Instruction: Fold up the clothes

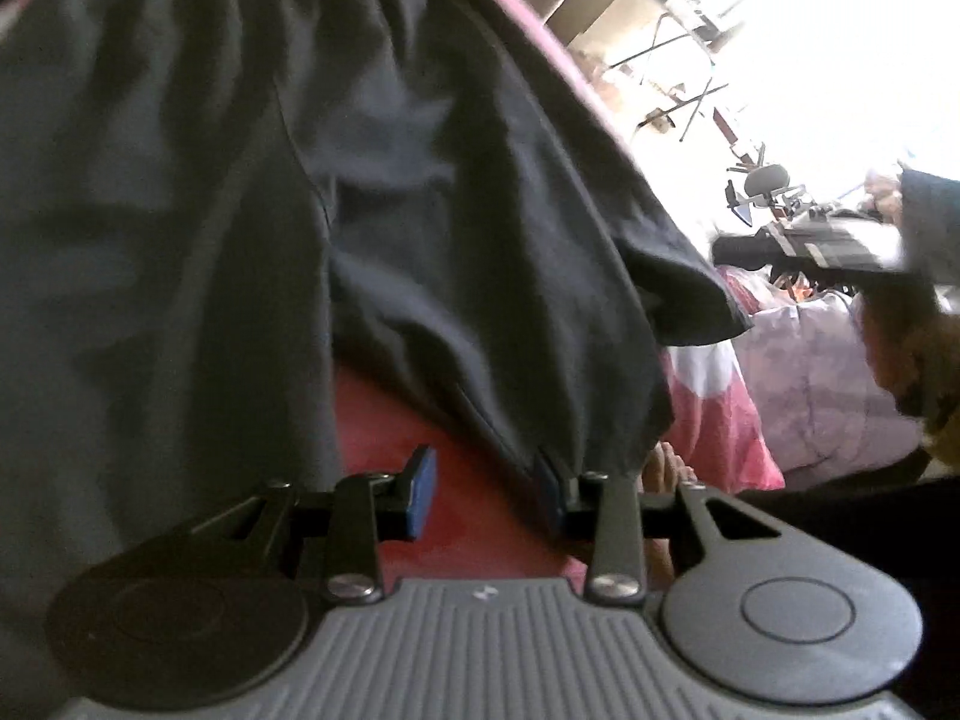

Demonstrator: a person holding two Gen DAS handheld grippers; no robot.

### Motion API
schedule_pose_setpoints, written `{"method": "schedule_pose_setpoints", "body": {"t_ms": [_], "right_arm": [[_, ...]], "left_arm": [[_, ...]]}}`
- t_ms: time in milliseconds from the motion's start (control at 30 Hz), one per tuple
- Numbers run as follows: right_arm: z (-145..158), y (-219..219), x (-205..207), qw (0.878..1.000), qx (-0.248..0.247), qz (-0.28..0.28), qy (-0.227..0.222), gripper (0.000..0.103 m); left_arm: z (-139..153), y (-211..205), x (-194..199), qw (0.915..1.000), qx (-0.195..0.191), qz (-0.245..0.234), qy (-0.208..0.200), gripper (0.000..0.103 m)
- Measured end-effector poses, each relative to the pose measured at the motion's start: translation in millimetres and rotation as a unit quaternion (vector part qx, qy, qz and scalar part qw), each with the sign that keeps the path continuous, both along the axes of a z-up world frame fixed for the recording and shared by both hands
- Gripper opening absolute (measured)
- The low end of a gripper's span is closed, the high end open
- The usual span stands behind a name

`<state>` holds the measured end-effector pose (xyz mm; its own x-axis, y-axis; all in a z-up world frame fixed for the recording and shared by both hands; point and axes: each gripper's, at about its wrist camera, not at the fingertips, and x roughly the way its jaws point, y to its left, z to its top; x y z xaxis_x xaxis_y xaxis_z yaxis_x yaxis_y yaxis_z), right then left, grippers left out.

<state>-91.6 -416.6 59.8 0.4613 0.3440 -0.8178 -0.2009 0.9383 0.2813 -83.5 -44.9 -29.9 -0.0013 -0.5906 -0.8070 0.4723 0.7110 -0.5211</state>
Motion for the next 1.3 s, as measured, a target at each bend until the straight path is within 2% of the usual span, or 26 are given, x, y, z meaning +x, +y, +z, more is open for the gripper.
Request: {"method": "schedule_pose_setpoints", "body": {"t_ms": [33,133,233,333,433,467,500,567,600,633,667,700,733,767,833,933,1000,1100,1167,1233,1300], "right_arm": [[-2.4,-0.8,-4.9,1.000,0.000,0.020,0.013,0.029],[-12.7,-2.1,-12.2,0.999,-0.019,0.017,0.040,0.029],[-15.9,-3.2,-21.6,0.998,-0.054,0.008,0.015,0.030],[-12.6,4.7,-37.2,0.996,-0.071,0.042,-0.021,0.031],[-12.3,12.7,-43.9,0.991,-0.106,0.069,-0.052,0.046],[-12.5,8.8,-46.0,0.990,-0.112,0.062,-0.057,0.051],[-13.4,4.1,-46.8,0.991,-0.109,0.047,-0.056,0.052],[-19.6,-11.1,-44.2,0.996,-0.077,-0.002,-0.043,0.052],[-24.5,-18.3,-41.6,0.998,-0.051,-0.030,-0.036,0.052],[-32.7,-25.2,-37.3,0.998,-0.017,-0.054,-0.020,0.052],[-40.7,-31.4,-33.4,0.997,0.015,-0.076,-0.004,0.048],[-47.0,-33.8,-30.7,0.995,0.033,-0.088,0.013,0.023],[-49.9,-34.4,-27.7,0.995,0.038,-0.094,0.020,0.007],[-46.5,-36.6,-26.1,0.994,0.046,-0.102,0.014,0.002],[-33.7,-47.3,-24.2,0.989,0.077,-0.123,-0.007,0.002],[-8.8,-81.1,-23.4,0.974,0.140,-0.177,-0.024,0.002],[-3.9,-102.4,-23.2,0.962,0.186,-0.200,-0.003,0.002],[-12.4,-121.3,-24.8,0.943,0.232,-0.234,0.050,0.001],[-19.8,-129.7,-27.4,0.927,0.266,-0.255,0.070,0.001],[-25.1,-131.8,-30.0,0.925,0.265,-0.260,0.078,0.001],[-36.2,-129.4,-32.2,0.928,0.242,-0.264,0.103,0.002]], "left_arm": [[-5.0,-0.9,1.7,0.9998,-0.004,0.006,0.019,0.036],[-14.9,-5.4,2.6,0.9980,-0.017,0.019,0.059,0.037],[-18.7,-13.3,-2.1,0.9967,-0.021,0.021,0.075,0.040],[-21.9,-23.6,-9.1,0.9966,-0.009,0.022,0.079,0.040],[-25.6,-30.9,-14.5,0.9950,-0.004,0.041,0.091,0.040],[-26.5,-32.2,-14.2,0.9942,-0.005,0.046,0.097,0.040],[-27.4,-33.9,-14.5,0.9933,-0.007,0.052,0.103,0.039],[-30.1,-34.2,-15.2,0.9925,-0.004,0.061,0.107,0.037],[-30.8,-35.3,-16.1,0.9924,0.000,0.063,0.105,0.033],[-31.6,-36.4,-17.0,0.9924,0.004,0.065,0.104,0.018],[-32.4,-37.5,-17.9,0.9924,0.008,0.067,0.103,0.008],[-31.2,-37.8,-20.5,0.9933,0.013,0.066,0.095,0.002],[-29.6,-37.8,-23.4,0.9942,0.019,0.063,0.084,0.002],[-28.0,-37.8,-26.3,0.9951,0.025,0.061,0.074,0.002],[-24.3,-35.0,-29.3,0.9957,0.030,0.060,0.064,0.001],[-17.9,-25.0,-27.9,0.9953,0.020,0.065,0.069,0.001],[-13.4,-18.4,-26.0,0.9950,0.015,0.069,0.071,0.001],[-10.5,-11.9,-22.0,0.9936,0.005,0.073,0.086,0.001],[-10.5,-8.6,-19.9,0.9921,-0.006,0.075,0.100,0.001],[-14.7,-8.8,-20.1,0.9907,0.001,0.073,0.115,0.002],[-22.3,-13.1,-23.2,0.9895,0.012,0.065,0.129,0.003]]}}
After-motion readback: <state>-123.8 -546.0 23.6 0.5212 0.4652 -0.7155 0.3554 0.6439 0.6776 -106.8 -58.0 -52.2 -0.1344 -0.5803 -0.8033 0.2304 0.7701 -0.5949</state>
